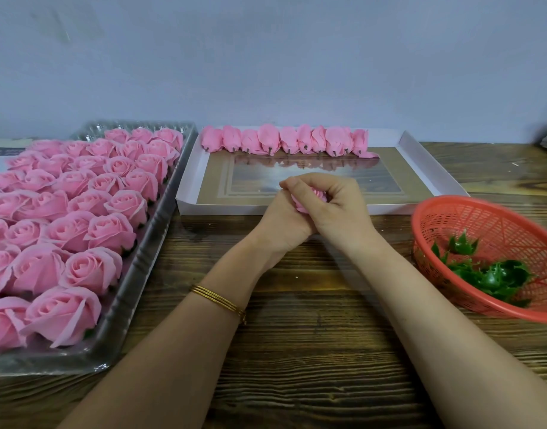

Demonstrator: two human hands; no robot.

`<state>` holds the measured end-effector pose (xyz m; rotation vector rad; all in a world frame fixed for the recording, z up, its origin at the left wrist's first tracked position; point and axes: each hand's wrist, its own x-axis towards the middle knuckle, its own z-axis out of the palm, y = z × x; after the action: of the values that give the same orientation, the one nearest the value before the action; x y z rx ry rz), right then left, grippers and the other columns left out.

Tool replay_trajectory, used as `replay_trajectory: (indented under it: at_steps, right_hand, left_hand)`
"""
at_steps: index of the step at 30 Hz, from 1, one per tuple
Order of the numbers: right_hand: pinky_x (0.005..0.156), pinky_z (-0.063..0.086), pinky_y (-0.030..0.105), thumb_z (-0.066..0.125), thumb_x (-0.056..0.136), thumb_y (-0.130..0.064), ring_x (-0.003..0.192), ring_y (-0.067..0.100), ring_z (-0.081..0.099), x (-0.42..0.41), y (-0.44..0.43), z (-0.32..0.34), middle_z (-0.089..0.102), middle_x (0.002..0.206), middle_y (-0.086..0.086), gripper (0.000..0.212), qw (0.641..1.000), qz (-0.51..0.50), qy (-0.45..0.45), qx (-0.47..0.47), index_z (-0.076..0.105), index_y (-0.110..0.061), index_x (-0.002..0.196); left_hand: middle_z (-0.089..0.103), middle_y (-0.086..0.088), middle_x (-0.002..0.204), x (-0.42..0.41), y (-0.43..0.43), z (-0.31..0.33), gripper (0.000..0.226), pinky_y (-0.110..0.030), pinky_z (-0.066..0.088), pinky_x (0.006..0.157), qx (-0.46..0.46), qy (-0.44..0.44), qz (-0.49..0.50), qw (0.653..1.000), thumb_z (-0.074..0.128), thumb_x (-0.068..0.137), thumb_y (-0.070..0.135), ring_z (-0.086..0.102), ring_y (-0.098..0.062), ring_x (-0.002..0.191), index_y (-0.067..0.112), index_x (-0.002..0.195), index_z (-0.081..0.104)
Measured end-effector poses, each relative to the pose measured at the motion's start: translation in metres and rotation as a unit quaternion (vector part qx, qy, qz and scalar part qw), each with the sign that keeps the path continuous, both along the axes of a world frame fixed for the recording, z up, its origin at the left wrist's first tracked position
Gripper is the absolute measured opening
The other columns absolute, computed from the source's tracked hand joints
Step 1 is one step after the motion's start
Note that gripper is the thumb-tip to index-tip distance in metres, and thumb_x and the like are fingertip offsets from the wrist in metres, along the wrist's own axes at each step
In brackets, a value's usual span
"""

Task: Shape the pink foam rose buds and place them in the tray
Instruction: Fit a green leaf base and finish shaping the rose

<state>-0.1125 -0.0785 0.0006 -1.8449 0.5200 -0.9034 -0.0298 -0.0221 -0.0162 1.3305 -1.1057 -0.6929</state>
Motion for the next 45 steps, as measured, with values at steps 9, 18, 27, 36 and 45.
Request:
replay_trajectory:
  at_steps: [9,18,27,36,45]
  right_hand:
    - [0.095,0.051,0.041,0.059,0.092,-0.039,0.097,0.007,0.067,-0.001,0.003,-0.001,0.074,0.097,-0.006,0.026,0.999,0.004,0.036,-0.001,0.073,-0.022,0.105]
    - [0.101,0.047,0.042,0.063,0.09,-0.041,0.109,0.01,0.062,-0.003,0.006,-0.001,0.069,0.113,-0.003,0.037,0.997,0.004,0.078,0.014,0.065,-0.018,0.119]
    - [0.105,0.044,0.043,0.06,0.079,-0.053,0.116,0.014,0.058,-0.004,0.007,0.002,0.063,0.123,0.0,0.062,0.996,0.014,0.083,0.016,0.057,-0.017,0.13]
    - [0.095,0.051,0.036,0.049,0.085,-0.042,0.107,0.015,0.063,-0.001,0.004,0.01,0.065,0.117,0.007,0.043,0.988,-0.001,-0.052,0.146,0.057,-0.016,0.119]
    - [0.068,0.052,0.025,0.041,0.099,-0.016,0.083,0.012,0.061,0.004,0.004,0.007,0.065,0.095,0.005,0.03,0.95,0.017,-0.125,0.287,0.066,-0.002,0.108]
  left_hand:
    - [0.067,-0.001,0.084,-0.002,0.001,0.002,0.029,-0.015,0.053,0.07,0.0,0.011,0.02,1.0,0.062,0.084,-0.013,0.066,0.003,0.078,0.016,0.087,0.064]
    - [0.061,0.012,0.078,-0.003,0.001,0.002,0.033,-0.004,0.044,0.066,-0.003,-0.036,0.037,0.999,0.056,0.092,-0.004,0.059,0.016,0.073,0.026,0.08,0.061]
    - [0.062,0.005,0.081,0.0,0.007,0.008,0.031,-0.015,0.051,0.071,0.005,-0.003,0.027,1.0,0.055,0.093,-0.005,0.061,0.01,0.07,0.024,0.082,0.059]
    - [0.057,0.013,0.05,0.009,0.009,0.025,0.035,-0.012,0.04,0.048,-0.048,0.059,0.041,0.996,0.064,0.084,-0.002,0.049,0.0,0.048,0.025,0.062,0.071]
    - [0.066,0.011,0.059,0.011,0.01,0.034,0.047,-0.014,0.048,0.056,-0.086,0.093,0.047,0.991,0.06,0.083,-0.01,0.063,0.0,0.06,0.026,0.055,0.071]
